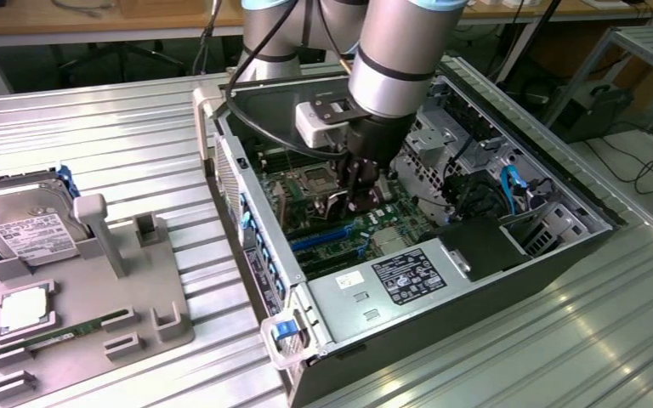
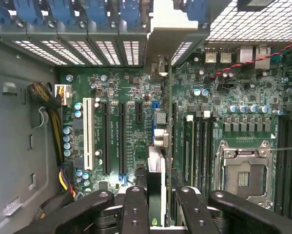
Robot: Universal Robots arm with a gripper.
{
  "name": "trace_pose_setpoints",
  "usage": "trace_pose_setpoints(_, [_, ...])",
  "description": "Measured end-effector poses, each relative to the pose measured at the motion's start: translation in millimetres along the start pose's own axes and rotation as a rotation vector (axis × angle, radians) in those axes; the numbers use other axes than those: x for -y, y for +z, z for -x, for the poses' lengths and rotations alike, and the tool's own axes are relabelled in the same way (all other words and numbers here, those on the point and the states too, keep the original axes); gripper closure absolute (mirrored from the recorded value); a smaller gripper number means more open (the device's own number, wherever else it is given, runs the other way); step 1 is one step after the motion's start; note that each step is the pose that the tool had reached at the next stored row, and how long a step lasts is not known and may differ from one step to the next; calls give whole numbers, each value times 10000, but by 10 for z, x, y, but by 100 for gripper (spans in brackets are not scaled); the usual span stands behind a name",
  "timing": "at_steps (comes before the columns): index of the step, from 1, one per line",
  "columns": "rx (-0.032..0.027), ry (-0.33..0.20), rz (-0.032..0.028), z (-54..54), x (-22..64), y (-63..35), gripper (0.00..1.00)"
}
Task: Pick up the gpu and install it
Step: 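Insert the gpu into the slot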
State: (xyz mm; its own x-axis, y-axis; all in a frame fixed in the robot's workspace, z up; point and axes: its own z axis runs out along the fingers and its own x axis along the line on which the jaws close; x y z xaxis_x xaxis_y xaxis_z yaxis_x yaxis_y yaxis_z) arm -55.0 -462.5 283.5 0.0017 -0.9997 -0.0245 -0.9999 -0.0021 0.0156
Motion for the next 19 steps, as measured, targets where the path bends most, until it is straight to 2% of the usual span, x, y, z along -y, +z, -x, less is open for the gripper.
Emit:
trace_pose_setpoints(3, [-4, -2, 1, -2, -7, 26, 73])
trace_pose_setpoints(4, [-50, 0, 0, -3, -8, 43, 73])
trace_pose_setpoints(5, [-134, 2, 1, -1, -9, 57, 73])
trace_pose_setpoints(6, [-144, 1, 1, 1, -8, 64, 73])
trace_pose_setpoints(11, [-143, 2, 0, 32, -9, 98, 73])
trace_pose_setpoints(19, [-143, 2, 0, 22, -66, 178, 73])
